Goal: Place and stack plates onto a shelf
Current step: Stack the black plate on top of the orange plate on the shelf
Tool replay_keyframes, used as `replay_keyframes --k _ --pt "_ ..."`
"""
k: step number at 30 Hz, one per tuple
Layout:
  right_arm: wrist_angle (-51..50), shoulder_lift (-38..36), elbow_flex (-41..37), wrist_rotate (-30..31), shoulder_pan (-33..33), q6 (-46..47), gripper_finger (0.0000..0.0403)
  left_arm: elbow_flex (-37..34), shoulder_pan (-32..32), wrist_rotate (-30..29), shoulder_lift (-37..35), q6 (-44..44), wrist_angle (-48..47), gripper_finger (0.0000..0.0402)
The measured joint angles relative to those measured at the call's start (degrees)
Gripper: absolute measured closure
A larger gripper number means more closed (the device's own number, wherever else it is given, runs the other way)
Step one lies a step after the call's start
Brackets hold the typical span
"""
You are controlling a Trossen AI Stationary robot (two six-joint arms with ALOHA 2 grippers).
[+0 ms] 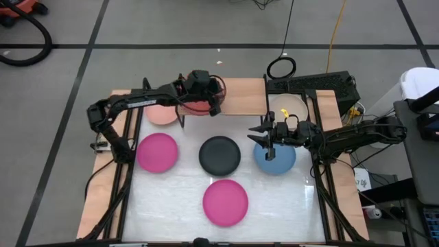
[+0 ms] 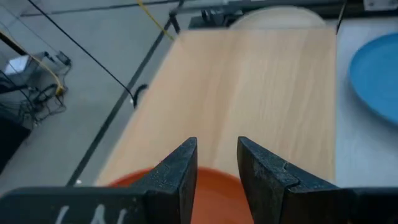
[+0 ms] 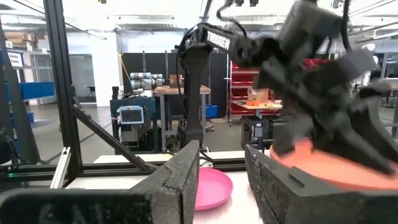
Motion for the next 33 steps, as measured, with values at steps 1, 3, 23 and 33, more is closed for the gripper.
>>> replay_keyframes --k 1,3,23,33 --pt "-0.10 0.00 0.00 -0.01 -0.01 0.01 0.0289 0.00 0.03 0.01 -1.41 0.00 -0.75 0.0282" --pt "-0.42 0.00 0.00 -0.01 -0.01 0.00 0.0289 0.02 0.01 0.02 -4.50 0.22 -0.94 0.0282" --pt "-8.85 -0.10 2.56 -0.33 1.44 2.41 0.0289 -9.79 -4.87 -0.66 -39.39 -10.43 -33.88 0.0282" --pt "-51.07 -0.28 21.33 10.05 6.65 -0.17 0.0289 -41.65 -11.16 -0.77 -61.95 -21.27 4.93 0.0282"
